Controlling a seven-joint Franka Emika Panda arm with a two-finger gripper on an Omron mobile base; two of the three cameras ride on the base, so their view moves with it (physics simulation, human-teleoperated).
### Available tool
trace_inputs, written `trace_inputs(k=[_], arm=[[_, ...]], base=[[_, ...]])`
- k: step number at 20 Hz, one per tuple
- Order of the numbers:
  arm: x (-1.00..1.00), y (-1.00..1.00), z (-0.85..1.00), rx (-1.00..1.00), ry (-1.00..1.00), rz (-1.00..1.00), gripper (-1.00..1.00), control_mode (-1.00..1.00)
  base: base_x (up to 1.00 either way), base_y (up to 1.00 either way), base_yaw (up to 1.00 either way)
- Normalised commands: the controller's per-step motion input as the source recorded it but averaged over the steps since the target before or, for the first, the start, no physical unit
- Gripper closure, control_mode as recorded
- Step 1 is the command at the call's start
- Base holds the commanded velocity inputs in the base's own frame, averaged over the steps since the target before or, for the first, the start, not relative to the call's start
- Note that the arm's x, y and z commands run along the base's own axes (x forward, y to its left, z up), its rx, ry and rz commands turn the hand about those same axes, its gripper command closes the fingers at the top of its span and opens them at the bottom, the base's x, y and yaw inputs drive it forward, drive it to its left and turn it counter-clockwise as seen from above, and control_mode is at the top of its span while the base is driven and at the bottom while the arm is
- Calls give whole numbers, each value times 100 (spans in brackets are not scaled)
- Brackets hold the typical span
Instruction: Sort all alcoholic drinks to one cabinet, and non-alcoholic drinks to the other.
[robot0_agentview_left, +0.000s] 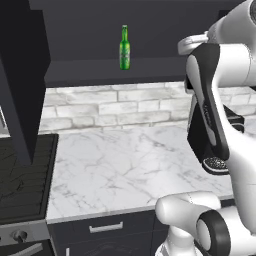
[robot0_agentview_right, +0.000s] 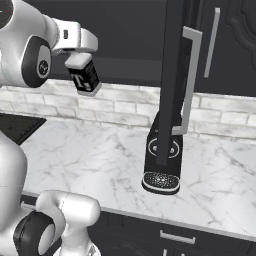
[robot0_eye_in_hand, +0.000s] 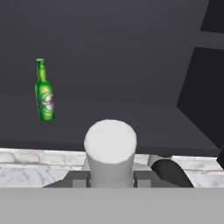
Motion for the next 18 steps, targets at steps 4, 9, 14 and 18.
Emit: trace_inputs(k=[4,9,14,18], arm=[[19,-1,0,0,-1,0,100,-100],[20,-2,0,0,-4,0,100,-100],[21,-2,0,0,-2,0,100,-100],[20,-1,0,0,0,0,100,-100]], base=[[0,0,0],[0,0,0],[0,0,0],[0,0,0]])
